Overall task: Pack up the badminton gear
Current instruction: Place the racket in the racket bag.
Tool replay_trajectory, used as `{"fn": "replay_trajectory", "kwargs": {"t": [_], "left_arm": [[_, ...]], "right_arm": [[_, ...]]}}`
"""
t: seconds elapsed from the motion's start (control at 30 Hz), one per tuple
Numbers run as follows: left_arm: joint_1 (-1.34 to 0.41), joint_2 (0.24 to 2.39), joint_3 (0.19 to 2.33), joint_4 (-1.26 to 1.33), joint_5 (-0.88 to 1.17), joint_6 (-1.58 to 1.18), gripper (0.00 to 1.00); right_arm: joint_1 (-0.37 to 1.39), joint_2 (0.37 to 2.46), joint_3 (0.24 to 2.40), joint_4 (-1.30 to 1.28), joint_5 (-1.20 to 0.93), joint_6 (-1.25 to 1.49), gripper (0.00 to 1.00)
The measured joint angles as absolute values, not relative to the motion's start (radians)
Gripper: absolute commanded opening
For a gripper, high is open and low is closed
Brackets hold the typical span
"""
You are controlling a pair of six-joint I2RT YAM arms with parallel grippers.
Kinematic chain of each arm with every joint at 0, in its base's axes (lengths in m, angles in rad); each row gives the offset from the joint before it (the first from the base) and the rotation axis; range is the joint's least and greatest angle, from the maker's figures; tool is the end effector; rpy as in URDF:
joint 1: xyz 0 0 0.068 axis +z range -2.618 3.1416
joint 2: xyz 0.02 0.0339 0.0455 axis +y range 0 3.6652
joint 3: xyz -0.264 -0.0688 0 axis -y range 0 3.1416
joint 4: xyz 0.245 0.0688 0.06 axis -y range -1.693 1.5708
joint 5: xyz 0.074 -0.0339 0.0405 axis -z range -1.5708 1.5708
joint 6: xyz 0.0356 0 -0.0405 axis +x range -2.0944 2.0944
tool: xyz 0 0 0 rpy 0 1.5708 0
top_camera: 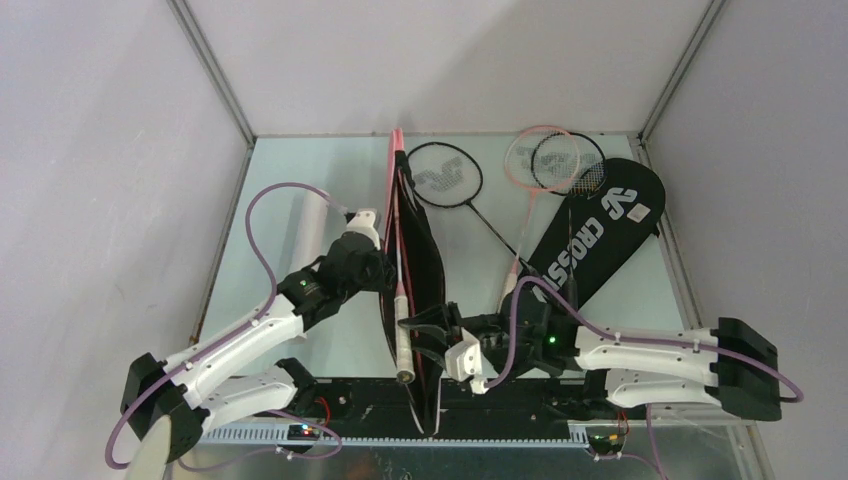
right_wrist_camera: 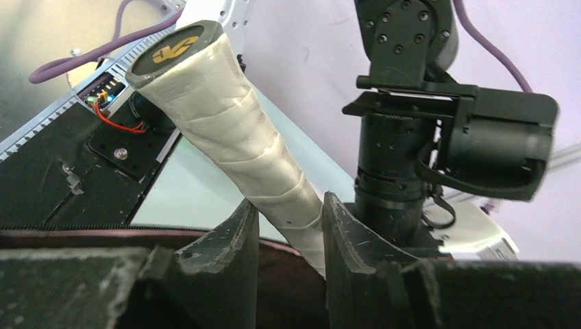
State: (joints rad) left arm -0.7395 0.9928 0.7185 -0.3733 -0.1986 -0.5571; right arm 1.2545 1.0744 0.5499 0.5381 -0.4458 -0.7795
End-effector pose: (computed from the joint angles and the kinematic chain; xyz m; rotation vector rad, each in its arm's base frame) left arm 0.1634 -0.1395 0.2603 0.0937 2.2475 -0.4964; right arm 0.0608 0.2352 0.2763 -1.5186 0.5167 0.7172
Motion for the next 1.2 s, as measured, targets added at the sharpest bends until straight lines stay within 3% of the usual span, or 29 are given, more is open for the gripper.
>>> {"fn": "replay_trajectory", "kwargs": {"t": [0.47, 0.53, 0.6, 0.7, 0.93, 1.07, 1.2], "left_arm": [[-0.701, 0.959, 0.693, -0.416, -0.279, -0.514, 0.0], [-0.701, 0.955, 0.693, -0.415, -0.283, -0.513, 0.0], [-0.704, 0.944, 0.693, -0.403, -0.282, -0.514, 0.0], [-0.709, 0.933, 0.696, -0.398, -0.279, -0.515, 0.0], [-0.747, 0.919, 0.726, -0.43, -0.199, -0.515, 0.0], [-0.751, 0.911, 0.728, -0.43, -0.179, -0.515, 0.0], [-0.751, 0.91, 0.728, -0.43, -0.176, -0.515, 0.0]], "right_arm": [[1.216, 1.344, 0.613, 0.701, -0.563, -0.794, 0.0], [1.217, 1.342, 0.612, 0.681, -0.538, -0.781, 0.05], [1.237, 1.339, 0.603, 0.658, -0.472, -0.77, 0.18], [1.31, 1.323, 0.583, 0.605, -0.324, -0.765, 0.51], [1.422, 1.243, 0.509, 0.264, 0.099, -0.55, 0.76], [1.501, 1.094, 0.493, 0.124, 0.216, -0.461, 0.94], [1.542, 0.936, 0.493, 0.058, 0.284, -0.344, 0.99]]}}
